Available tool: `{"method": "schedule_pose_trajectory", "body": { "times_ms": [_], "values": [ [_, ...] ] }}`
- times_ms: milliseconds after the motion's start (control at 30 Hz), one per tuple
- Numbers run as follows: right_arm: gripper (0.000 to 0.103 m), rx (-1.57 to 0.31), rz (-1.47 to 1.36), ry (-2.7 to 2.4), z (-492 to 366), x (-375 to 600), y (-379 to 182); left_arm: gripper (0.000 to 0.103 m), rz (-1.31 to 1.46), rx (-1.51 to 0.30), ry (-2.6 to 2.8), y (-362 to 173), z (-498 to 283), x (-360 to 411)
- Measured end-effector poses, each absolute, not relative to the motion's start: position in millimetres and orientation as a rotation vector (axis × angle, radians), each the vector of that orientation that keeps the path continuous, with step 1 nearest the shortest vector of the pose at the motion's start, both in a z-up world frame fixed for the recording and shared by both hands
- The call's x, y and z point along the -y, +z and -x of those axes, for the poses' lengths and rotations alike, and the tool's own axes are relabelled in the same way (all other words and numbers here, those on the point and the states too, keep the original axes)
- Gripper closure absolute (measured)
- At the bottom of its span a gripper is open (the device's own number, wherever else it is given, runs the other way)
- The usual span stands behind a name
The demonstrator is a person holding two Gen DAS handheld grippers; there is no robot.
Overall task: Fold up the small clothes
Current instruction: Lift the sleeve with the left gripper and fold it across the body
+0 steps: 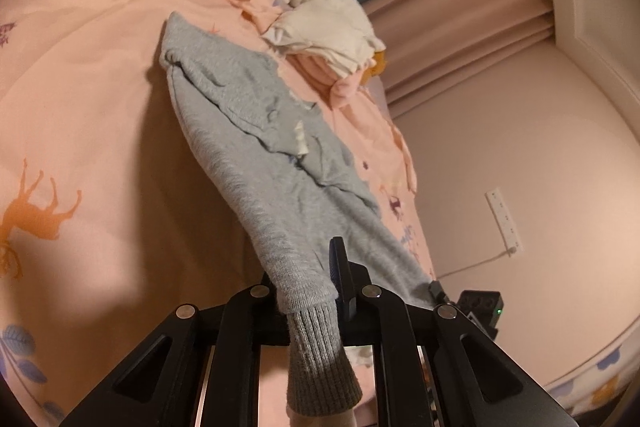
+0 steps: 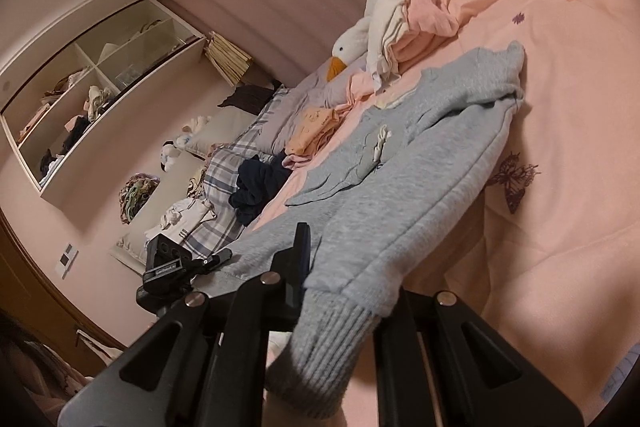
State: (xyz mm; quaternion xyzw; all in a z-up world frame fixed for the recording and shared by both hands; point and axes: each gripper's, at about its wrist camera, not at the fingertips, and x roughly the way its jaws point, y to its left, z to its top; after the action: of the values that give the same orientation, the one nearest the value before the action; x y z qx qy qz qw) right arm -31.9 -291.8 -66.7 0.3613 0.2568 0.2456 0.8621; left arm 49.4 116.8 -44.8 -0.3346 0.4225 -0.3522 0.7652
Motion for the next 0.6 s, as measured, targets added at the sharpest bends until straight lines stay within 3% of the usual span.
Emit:
{"method": "schedule_pose_trajectory", "body": {
  "times_ms": [600],
  "values": [
    [0.093,-0.630,-0.702,0.542,79.2,293.4,-41.7,0.093,0.668,-0.925,-0.763,-3.7,-2.9,-131.1]
  ]
}}
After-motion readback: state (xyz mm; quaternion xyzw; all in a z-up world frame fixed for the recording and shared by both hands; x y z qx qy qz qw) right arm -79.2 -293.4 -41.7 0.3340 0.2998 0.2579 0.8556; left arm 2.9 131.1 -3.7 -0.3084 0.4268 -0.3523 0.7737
